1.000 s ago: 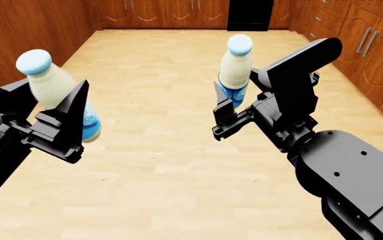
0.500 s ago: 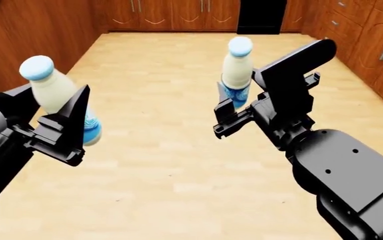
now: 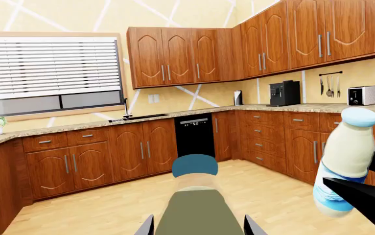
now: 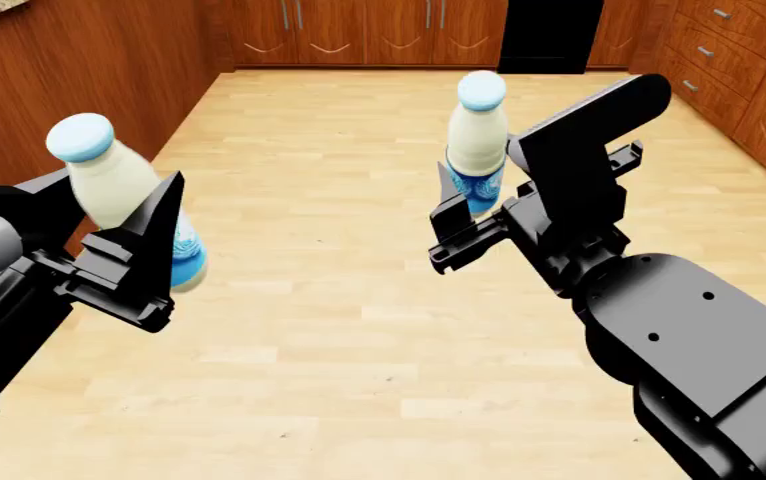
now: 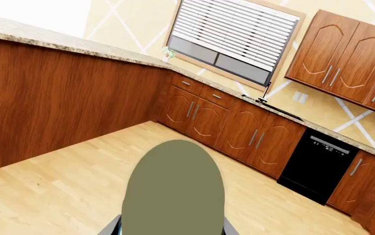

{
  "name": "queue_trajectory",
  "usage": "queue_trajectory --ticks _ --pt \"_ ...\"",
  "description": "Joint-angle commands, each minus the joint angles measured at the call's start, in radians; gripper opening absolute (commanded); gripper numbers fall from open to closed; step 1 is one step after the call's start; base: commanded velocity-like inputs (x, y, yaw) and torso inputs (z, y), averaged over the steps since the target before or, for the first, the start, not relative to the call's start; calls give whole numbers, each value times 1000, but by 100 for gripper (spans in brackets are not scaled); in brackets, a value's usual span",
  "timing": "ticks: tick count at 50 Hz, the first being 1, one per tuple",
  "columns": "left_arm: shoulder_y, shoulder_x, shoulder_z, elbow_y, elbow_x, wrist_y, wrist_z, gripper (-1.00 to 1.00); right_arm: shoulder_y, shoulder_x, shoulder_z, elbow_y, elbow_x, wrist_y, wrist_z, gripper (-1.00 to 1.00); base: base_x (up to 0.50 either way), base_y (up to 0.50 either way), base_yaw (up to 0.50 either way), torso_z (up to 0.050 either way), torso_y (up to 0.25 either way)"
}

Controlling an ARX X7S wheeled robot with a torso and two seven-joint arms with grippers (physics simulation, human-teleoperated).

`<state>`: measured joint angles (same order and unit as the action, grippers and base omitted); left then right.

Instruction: Move the drinks to the dining counter.

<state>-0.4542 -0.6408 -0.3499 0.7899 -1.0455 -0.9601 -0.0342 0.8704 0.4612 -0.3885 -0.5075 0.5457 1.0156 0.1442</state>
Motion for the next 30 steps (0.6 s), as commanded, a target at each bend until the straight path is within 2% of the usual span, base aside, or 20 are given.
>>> queue_trajectory --ticks 1,30 --pt "-2 0 2 2 -4 9 -8 -100 9 0 5 -13 -23 6 3 -100 -504 298 0 0 0" --pt "28 -10 -7 -5 7 34 1 -100 0 6 -23 8 -39 -19 6 -100 -504 300 0 0 2"
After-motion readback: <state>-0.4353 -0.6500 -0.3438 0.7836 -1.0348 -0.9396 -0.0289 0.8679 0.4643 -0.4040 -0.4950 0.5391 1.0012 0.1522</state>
